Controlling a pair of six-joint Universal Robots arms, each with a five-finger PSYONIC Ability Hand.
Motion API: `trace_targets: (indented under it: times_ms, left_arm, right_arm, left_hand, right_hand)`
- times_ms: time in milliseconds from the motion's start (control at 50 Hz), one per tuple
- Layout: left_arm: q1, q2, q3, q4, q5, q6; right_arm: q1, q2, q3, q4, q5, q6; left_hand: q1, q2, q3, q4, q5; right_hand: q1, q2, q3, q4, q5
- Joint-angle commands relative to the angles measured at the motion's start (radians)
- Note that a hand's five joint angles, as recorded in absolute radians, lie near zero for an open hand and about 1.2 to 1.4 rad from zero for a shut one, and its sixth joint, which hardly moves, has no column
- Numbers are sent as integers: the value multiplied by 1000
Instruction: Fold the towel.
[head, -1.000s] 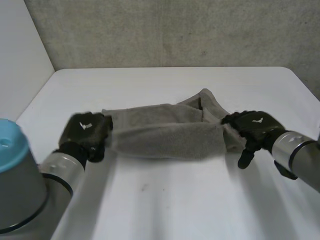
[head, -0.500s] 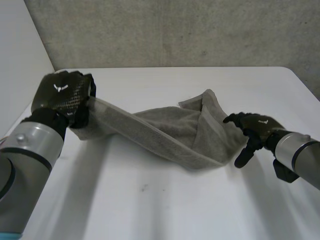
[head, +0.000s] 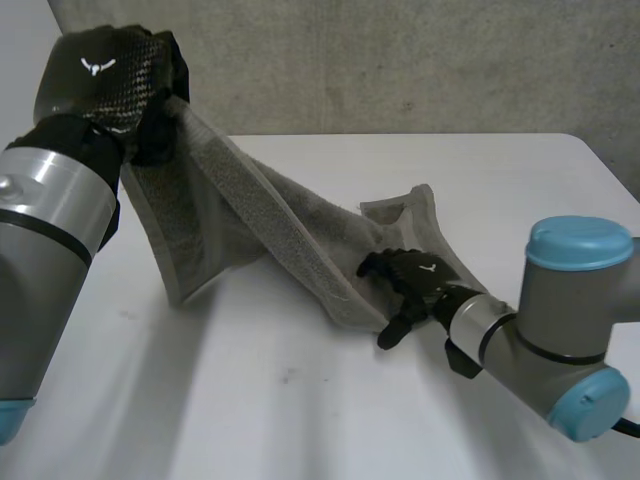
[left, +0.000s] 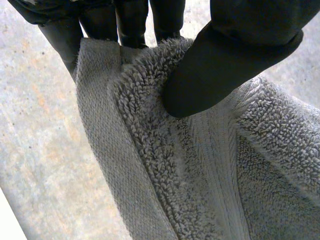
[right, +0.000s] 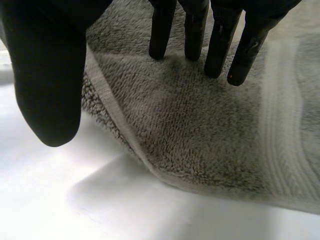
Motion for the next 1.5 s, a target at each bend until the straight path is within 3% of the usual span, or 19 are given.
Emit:
trace_targets:
  times_ms: [20, 120, 200, 220, 260, 300, 500, 600, 660, 820, 940, 980, 1060, 1080, 1100, 1140, 1160, 1180, 1500]
  left_arm:
    - [-4, -2, 50, -4, -1, -9]
    - [-2, -4, 73, -17, -1, -34]
    - [5, -13, 83, -18, -1, -57]
    - [12, -13, 83, -18, -1, -63]
    - [13, -13, 81, -18, -1, -69]
    - [15, -13, 81, -20, -1, -74]
    - [53, -18, 72, -26, -1, -78]
    - [84, -18, 49, -32, -1, -78]
    - [93, -18, 26, -32, 1, -77]
    - [119, -27, -39, -26, 7, -77]
    - [128, -85, -68, -24, 7, -75]
    - [142, -99, -75, -24, 7, -74]
    - [218, -128, -94, -24, 8, -74]
    - [219, -128, -94, -24, 8, -74]
    - [237, -134, -97, -24, 8, -74]
    - [246, -141, -98, -26, 8, -74]
    - [251, -147, -100, -26, 8, -74]
    - [255, -148, -105, -26, 10, -74]
    - [260, -176, -106, -24, 10, -74]
  right_arm:
    - [65, 63, -57, 2, 6, 2]
    - [99, 91, -81, -12, 34, 11]
    - [104, 123, -97, -82, 162, 35]
    - [104, 123, -97, -82, 163, 35]
    - [101, 132, -98, -137, 254, 38]
    - [94, 134, -98, -148, 282, 40]
    - [47, 101, -98, -165, 281, 32]
    - [-102, -48, -110, -174, 270, -13]
    - [-128, -96, -118, -164, 261, -31]
    - [-131, -230, -136, -63, 85, -126]
    - [-120, -205, -172, 91, 32, -143]
    - [-96, -114, -214, 213, 26, -220]
    - [-70, -38, -238, 304, 40, -335]
    - [-68, -20, -238, 330, 40, -375]
    - [-68, -20, -238, 330, 40, -376]
    - [-77, -6, -235, 321, 41, -380]
    - [-77, -6, -235, 321, 41, -380]
    - [-87, -3, -229, 304, 41, -361]
    - [-163, -47, -35, 258, 38, -224]
  left_hand:
    - [200, 178, 180, 179, 190]
    - [200, 178, 180, 179, 190]
    - [200, 178, 180, 179, 190]
    - [200, 178, 180, 179, 190]
    - [200, 178, 180, 179, 190]
    - [200, 178, 180, 179, 190]
    - [200, 178, 180, 179, 190]
    - [200, 178, 180, 179, 190]
    - [200, 178, 180, 179, 190]
    - [200, 178, 180, 179, 190]
    - [200, 178, 180, 179, 190]
    - [200, 178, 180, 179, 190]
    - [200, 178, 180, 179, 190]
    - [200, 178, 180, 179, 190]
    - [200, 178, 180, 179, 190]
    - [200, 178, 180, 179, 190]
    - [200, 178, 180, 179, 190]
    - [200, 178, 180, 179, 190]
    - [200, 178, 180, 179, 190]
  right_hand:
    - [4, 62, 60, 60, 59]
    - [145, 203, 201, 201, 200]
    - [689, 747, 745, 745, 744]
    - [691, 749, 747, 747, 746]
    - [954, 1012, 1010, 1010, 1009]
    - [995, 1053, 1051, 1051, 1050]
    - [996, 1053, 1051, 1052, 1050]
    - [996, 1053, 1051, 1052, 1050]
    - [996, 1053, 1051, 1052, 1050]
    - [996, 1053, 1051, 1052, 1050]
    - [996, 1053, 1051, 1052, 1050]
    - [996, 1053, 1051, 1052, 1050]
    - [996, 1053, 1051, 1052, 1050]
    - [814, 871, 869, 870, 868]
    - [812, 870, 867, 868, 866]
    - [520, 578, 575, 576, 574]
    - [518, 576, 574, 574, 573]
    - [376, 434, 431, 432, 430]
    - [151, 209, 207, 207, 206]
